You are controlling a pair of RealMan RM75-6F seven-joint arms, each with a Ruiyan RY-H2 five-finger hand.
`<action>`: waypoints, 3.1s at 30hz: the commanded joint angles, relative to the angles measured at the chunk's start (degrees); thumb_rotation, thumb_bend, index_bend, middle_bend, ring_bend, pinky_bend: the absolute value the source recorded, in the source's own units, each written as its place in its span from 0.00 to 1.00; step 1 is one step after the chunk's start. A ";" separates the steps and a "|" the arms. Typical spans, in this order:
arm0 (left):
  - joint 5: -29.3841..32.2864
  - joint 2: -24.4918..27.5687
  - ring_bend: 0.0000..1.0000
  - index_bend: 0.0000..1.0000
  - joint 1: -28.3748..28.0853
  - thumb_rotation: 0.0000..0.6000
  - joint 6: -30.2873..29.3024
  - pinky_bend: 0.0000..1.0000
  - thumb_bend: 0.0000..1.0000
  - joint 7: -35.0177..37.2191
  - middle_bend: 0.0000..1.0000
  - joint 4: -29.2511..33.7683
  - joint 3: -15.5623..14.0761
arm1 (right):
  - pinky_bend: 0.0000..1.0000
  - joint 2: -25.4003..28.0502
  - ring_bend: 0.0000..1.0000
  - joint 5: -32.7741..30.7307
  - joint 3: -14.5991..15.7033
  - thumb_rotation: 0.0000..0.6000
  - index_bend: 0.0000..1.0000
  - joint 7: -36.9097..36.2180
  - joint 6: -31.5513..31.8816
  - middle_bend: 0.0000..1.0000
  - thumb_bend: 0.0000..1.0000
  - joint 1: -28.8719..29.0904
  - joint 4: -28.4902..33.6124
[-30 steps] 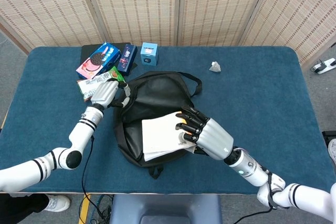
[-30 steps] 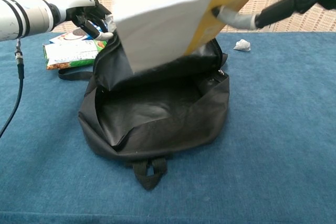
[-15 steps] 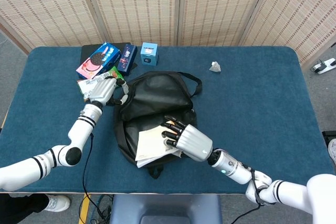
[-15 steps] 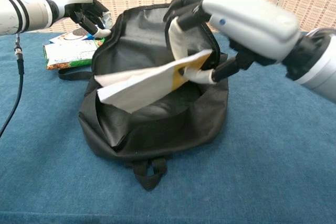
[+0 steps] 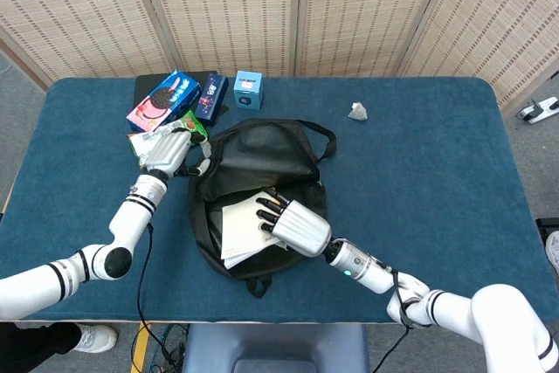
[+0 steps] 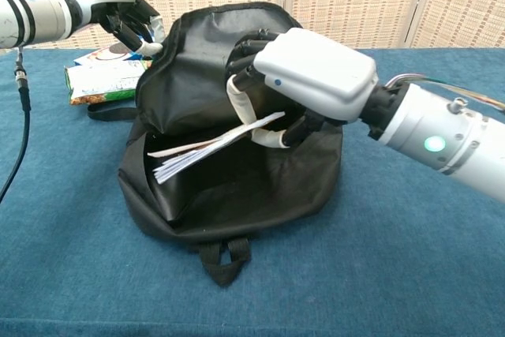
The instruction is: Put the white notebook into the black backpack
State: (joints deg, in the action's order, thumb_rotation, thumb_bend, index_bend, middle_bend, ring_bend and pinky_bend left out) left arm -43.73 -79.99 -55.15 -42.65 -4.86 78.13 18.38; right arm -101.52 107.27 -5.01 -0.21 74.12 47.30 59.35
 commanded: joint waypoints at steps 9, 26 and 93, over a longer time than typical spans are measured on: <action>1.46 0.44 0.31 0.81 -0.05 1.00 -0.99 0.13 0.55 -1.15 0.38 0.47 -0.50 | 0.12 -4.46 0.12 -3.62 -0.66 1.00 0.71 3.33 -4.07 0.30 0.51 2.59 -6.82; 3.05 1.19 0.31 0.81 0.37 1.00 0.06 0.13 0.55 -0.43 0.38 0.17 -0.78 | 0.00 -9.41 0.02 -4.19 1.33 1.00 0.64 5.54 -1.78 0.21 0.29 3.79 -19.34; -7.63 19.97 0.28 0.36 14.19 1.00 -13.25 0.13 0.24 0.56 0.33 24.24 -10.17 | 0.12 37.85 0.00 -15.86 -0.47 1.00 0.04 6.65 11.51 0.14 0.10 -21.37 21.45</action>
State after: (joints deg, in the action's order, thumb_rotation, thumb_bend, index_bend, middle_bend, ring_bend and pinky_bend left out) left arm -51.07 -60.82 -42.78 -53.74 -4.56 103.19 8.67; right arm -64.98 91.80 -6.12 8.07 86.55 26.80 80.32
